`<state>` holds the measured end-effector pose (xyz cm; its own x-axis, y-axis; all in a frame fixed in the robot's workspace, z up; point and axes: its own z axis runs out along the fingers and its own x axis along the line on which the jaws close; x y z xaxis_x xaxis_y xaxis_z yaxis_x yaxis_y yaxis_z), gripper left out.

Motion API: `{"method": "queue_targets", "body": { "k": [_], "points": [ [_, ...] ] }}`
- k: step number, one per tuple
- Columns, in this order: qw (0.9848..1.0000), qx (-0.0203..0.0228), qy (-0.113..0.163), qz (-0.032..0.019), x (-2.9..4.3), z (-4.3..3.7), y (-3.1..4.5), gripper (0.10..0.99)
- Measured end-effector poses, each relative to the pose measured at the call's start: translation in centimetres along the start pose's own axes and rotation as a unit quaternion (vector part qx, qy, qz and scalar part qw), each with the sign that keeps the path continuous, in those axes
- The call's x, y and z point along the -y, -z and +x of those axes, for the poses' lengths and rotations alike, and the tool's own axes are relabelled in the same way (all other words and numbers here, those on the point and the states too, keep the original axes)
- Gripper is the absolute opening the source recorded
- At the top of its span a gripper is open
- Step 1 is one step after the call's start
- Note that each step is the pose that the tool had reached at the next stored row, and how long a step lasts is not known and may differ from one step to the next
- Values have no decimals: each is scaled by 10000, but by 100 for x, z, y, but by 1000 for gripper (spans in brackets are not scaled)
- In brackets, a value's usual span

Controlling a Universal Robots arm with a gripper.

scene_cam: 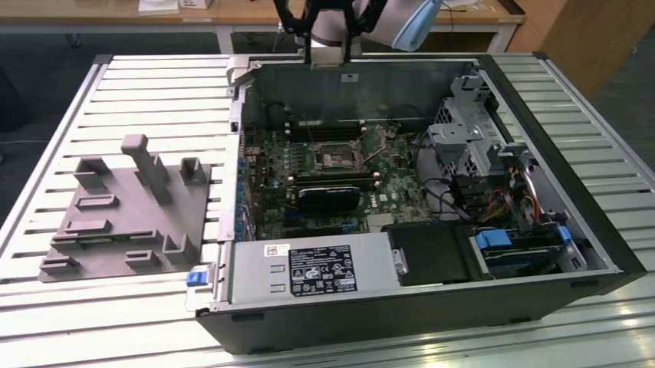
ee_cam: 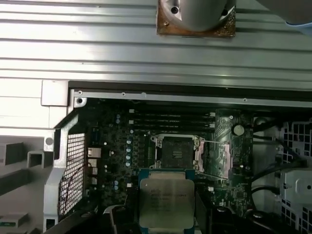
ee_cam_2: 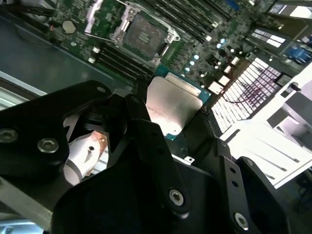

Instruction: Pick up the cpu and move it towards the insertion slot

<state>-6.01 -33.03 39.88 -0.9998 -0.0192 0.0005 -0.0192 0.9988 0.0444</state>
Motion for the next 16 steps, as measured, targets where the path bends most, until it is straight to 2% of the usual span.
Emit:
{"method": "queue_targets", "body": {
  "k": [4, 7, 16],
  "points": [
    [10000, 0, -1, 0, -9, -162, -5, 545],
    [10000, 2, 0, 0, -11, -249, -8, 545],
    [10000, 3, 0, 0, -12, -267, -9, 545]
  ]
}}
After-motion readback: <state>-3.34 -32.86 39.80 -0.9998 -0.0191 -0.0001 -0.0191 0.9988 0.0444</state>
